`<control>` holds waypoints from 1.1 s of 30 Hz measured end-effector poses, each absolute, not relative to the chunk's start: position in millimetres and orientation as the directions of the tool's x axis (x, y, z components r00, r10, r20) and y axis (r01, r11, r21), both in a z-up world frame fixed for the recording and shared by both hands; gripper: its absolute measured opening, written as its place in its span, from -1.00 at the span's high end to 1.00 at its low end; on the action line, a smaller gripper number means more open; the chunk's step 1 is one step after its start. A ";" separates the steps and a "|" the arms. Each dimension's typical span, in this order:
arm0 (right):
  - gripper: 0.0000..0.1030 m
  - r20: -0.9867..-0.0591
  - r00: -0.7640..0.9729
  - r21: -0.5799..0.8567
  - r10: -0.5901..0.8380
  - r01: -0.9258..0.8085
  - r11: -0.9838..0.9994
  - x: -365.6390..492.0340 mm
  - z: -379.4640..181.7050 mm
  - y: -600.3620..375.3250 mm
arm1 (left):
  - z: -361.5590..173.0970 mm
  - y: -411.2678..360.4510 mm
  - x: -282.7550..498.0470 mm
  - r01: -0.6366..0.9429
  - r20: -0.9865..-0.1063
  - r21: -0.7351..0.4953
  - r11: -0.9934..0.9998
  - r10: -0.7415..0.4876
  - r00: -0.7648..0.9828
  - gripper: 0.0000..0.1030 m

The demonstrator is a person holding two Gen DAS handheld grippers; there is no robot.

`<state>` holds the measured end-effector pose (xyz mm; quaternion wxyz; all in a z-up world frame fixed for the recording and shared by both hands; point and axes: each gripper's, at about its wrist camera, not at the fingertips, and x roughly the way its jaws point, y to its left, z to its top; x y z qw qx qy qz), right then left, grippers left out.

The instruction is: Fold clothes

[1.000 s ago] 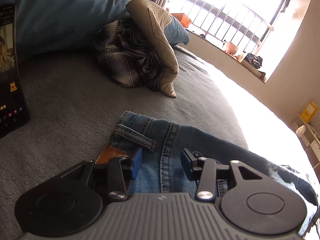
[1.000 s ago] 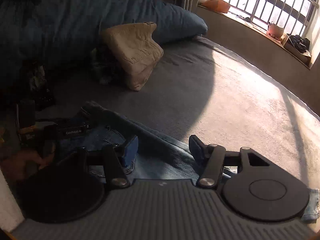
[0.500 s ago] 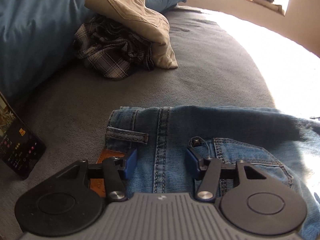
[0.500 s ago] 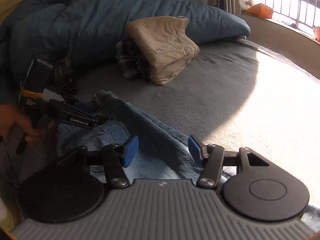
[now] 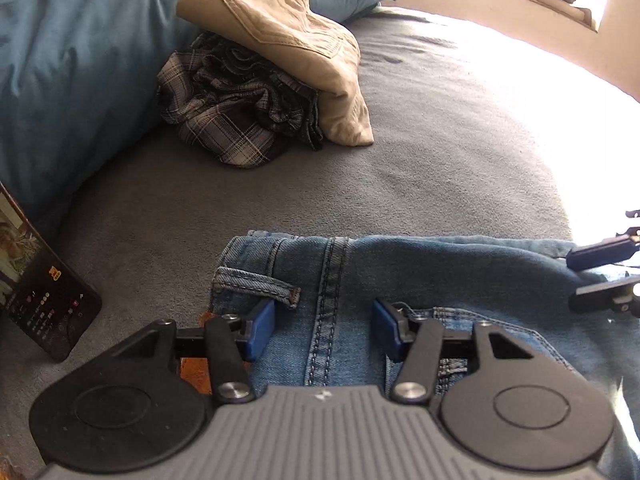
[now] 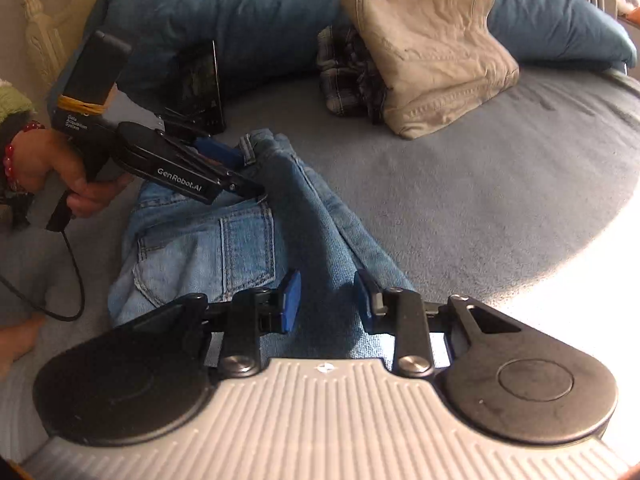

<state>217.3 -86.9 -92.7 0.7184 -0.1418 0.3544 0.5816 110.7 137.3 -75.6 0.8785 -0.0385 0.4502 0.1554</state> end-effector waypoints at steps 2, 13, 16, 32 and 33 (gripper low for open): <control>0.96 -0.683 0.045 0.235 0.729 -0.931 0.278 220.8 -100.0 -84.9 | -77.4 133.6 105.2 -0.325 -0.776 0.082 0.942 0.265 0.572 -0.08; 1.00 -0.623 0.108 0.287 0.775 -0.890 0.355 240.0 -99.0 -98.7 | -89.2 124.5 115.8 -0.369 -0.710 0.137 0.919 0.351 0.610 -0.08; 1.00 -0.614 0.116 0.279 0.781 -0.893 0.352 240.2 -104.7 -100.2 | -93.9 120.4 117.9 -0.350 -0.710 0.178 0.920 0.366 0.602 -0.08; 1.00 -0.606 0.242 0.055 0.758 -0.938 0.343 219.0 -113.6 -92.4 | -96.9 109.3 124.8 -0.313 -0.716 0.295 0.903 0.425 0.553 -0.12; 1.00 -0.623 0.250 0.032 0.742 -0.939 0.344 218.7 -121.1 -89.5 | -98.2 108.9 123.6 -0.322 -0.708 0.290 0.901 0.428 0.562 -0.12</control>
